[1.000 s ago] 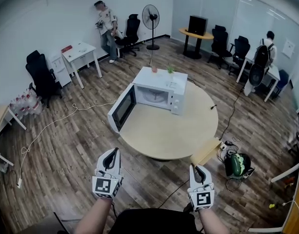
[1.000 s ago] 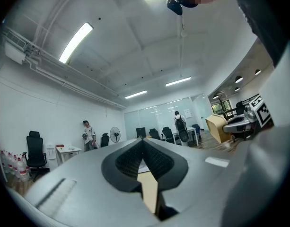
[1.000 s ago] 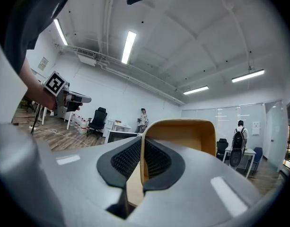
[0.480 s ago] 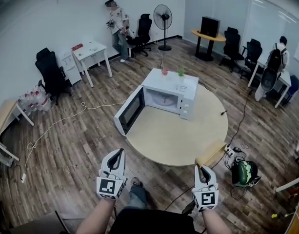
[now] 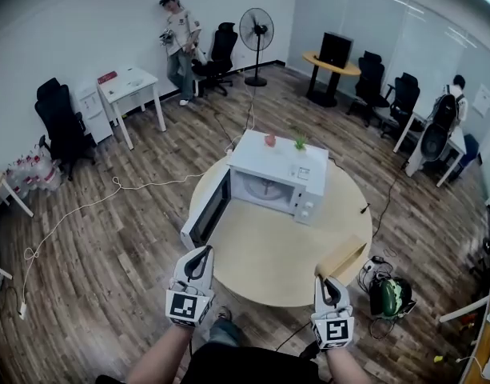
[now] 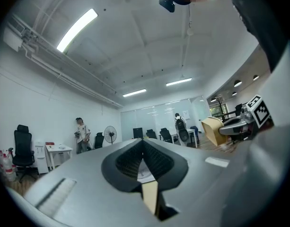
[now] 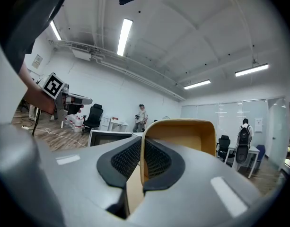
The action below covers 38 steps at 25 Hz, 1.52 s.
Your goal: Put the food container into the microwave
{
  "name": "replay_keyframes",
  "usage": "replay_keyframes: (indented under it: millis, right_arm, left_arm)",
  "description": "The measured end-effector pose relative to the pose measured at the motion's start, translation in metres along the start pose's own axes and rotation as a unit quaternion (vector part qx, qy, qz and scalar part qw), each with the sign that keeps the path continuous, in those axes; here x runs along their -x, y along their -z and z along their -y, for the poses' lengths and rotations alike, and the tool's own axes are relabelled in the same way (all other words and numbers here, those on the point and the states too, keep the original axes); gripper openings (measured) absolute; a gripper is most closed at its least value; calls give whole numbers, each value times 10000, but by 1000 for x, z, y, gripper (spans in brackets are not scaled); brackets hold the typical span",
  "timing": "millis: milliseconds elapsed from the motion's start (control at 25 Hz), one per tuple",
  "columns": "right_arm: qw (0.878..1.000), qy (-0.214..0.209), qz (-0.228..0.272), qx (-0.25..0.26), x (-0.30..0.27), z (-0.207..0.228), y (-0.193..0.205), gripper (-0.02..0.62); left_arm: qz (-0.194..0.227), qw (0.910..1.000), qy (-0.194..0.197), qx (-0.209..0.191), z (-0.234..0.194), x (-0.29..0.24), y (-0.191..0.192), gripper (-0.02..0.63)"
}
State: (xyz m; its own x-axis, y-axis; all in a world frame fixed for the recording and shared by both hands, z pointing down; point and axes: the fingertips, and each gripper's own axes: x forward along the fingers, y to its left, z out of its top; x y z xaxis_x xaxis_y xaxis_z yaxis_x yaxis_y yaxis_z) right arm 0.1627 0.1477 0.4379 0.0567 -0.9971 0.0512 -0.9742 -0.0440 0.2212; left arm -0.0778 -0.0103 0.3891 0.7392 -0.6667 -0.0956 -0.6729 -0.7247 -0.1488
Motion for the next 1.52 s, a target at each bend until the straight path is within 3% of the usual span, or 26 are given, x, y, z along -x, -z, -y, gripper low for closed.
replay_keyframes:
  millis: [280,600,720,960,1520]
  right_arm:
    - [9996,163,-133,189,-90,1,-17,20]
    - [9981,559,-241,54,-171,4,-19,20]
    - [9983,493,-257,174,-194,-1,-25,20]
    - [9987,235,-208,409,-212,3,-29,20]
    - [9991,-142,-63,405,-223,58,-22,20]
  left_arm:
    - [68,9990,344,271,-48,-85,13,0]
    - [152,9947,909,447,-77,-161,33,0]
    - [142,9937,1000,491,-82,-181,39,0]
    - [112,9943,946,479,-78,-197,33,0]
    - [-38,9994,301,143,-67,-226,18,0]
